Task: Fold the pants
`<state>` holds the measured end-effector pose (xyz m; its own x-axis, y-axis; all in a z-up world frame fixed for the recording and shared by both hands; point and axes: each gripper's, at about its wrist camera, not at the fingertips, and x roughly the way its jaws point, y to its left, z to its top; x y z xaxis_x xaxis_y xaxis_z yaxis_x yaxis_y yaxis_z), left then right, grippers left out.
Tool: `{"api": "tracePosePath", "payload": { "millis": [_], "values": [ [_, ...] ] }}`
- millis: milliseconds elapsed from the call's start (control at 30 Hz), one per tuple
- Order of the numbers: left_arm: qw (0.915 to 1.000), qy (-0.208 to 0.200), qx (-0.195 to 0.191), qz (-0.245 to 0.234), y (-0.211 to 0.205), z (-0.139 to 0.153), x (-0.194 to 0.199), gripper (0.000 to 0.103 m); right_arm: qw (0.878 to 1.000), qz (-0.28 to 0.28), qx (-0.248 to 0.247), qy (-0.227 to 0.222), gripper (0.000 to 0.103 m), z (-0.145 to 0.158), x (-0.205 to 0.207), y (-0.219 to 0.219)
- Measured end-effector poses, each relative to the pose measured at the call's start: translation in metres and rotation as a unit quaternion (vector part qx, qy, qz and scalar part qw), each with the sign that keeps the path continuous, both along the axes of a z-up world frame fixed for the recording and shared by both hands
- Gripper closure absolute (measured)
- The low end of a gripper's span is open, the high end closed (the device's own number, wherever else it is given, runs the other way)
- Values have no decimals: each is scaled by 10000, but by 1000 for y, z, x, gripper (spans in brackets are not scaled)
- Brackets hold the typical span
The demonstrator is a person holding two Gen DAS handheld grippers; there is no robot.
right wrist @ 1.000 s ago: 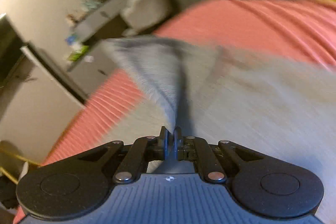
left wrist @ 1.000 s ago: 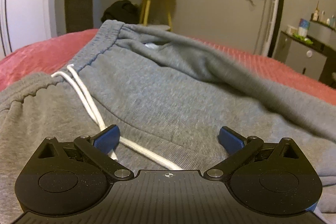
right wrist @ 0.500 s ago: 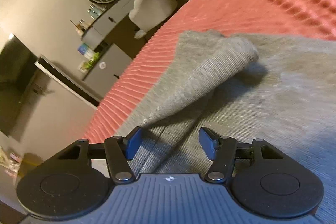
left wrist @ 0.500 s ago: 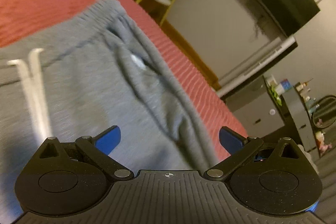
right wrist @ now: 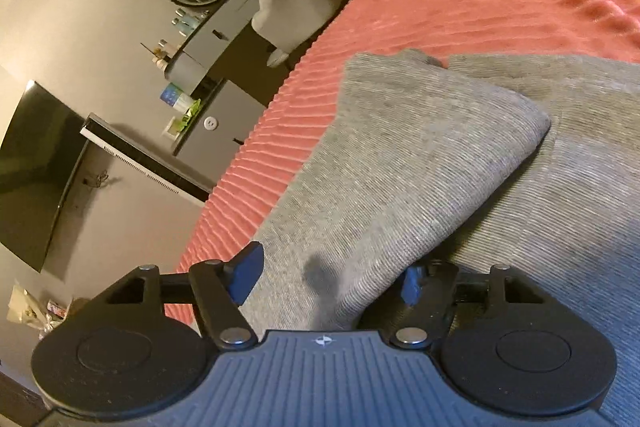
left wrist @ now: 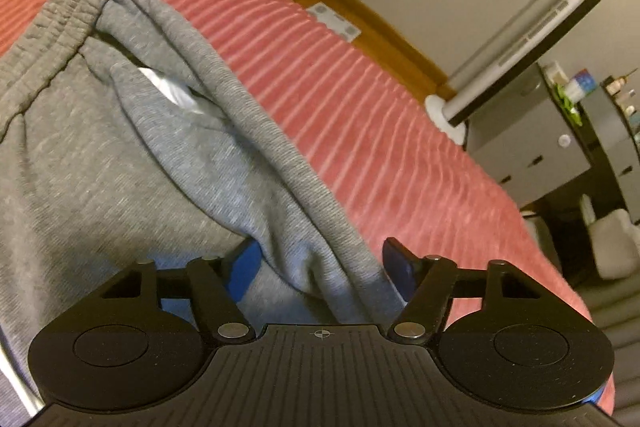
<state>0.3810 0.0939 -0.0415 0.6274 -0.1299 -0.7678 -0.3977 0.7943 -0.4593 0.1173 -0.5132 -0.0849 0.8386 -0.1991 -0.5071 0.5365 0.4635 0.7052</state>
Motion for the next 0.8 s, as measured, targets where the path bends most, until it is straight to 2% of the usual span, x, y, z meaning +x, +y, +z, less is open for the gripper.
{"api": "tracePosePath", "payload": {
  "millis": [33, 67, 100, 133, 167, 200, 300, 367, 467, 600, 700, 800],
  "values": [
    [10000, -2, 40, -19, -1, -1, 0, 41, 10000, 7, -44, 8, 36, 0, 0, 1],
    [10000, 25, 70, -28, 0, -1, 0, 48, 9999, -26, -93, 32, 43, 1, 0, 2],
    [9999, 28, 68, -77, 1, -2, 0, 54, 9999, -59, -139, 51, 63, 1, 0, 3],
    [9999, 36, 66, -116, 1, -3, 0, 58, 9998, -62, -171, 87, 73, 1, 1, 3],
    [9999, 65, 33, -140, 3, -4, 0, 71, 9998, -94, -134, 131, 86, -1, 1, 2],
    [9999, 84, -34, -136, 6, -4, -2, 86, 9998, -166, -48, 130, 91, -4, 0, 0],
    [9996, -142, -242, -44, 14, 12, -23, 90, 9992, -304, 236, -79, 97, -12, -5, -6],
    [9985, -380, -271, -271, 15, 31, -42, 90, 9981, -357, 433, -253, 97, -8, -10, -9],
    [9962, -674, -291, -478, 25, 62, -85, 90, 9965, -273, 399, -681, 98, 16, -25, -11],
    [9910, -1066, -459, -664, 44, 96, -168, 90, 9951, -316, 189, -922, 98, 51, -64, -14],
    [9883, -1244, -578, -675, 54, 94, -231, 90, 9955, -248, 233, -888, 98, 65, -104, -19],
    [9916, -887, -788, -521, 64, 54, -282, 90, 9990, -153, -174, -371, 98, 68, -143, -17]
  ]
}}
